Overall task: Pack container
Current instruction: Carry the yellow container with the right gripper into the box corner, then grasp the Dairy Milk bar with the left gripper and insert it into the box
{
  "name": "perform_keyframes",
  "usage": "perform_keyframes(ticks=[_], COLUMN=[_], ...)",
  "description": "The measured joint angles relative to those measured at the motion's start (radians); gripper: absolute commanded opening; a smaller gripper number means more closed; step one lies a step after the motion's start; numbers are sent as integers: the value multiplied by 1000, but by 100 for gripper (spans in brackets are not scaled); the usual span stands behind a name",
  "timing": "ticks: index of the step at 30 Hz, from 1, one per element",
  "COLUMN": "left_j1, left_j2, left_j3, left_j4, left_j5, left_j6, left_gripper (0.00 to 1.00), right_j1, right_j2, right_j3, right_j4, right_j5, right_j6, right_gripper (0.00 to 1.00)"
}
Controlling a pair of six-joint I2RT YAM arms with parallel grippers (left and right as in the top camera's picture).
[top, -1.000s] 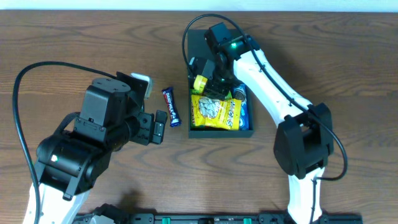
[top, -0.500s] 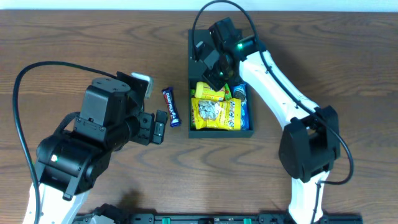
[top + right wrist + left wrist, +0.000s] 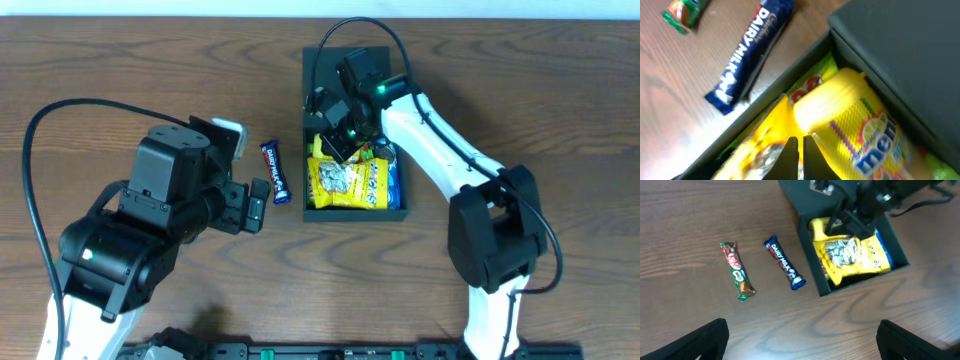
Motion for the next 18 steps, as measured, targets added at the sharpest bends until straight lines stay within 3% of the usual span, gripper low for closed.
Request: perform_keyframes(ticks=[2,5,8,11,18], left_j1=[0,0,0,0,0], left_j2=[14,90,258,429,745], left_j3=[-10,-101,-187,-196,-196], left_j4=[24,143,288,384,531], left_j5=[-50,-70,-26,-8,-23], left_j6=[13,29,18,-53,-279], left_gripper=[96,96,95,95,95], right_j1=[-9,-57,-142,-228,-308], right_j2=[-72,-304,-489,-507,-521], right_j3=[75,123,147,146,143], right_j4=[-54,-123,-228,-372,-472], right_j5=[-3,-9,-13,-19,-17], right_j6=[10,18,21,37,45], right_gripper=[34,41,38,32,31])
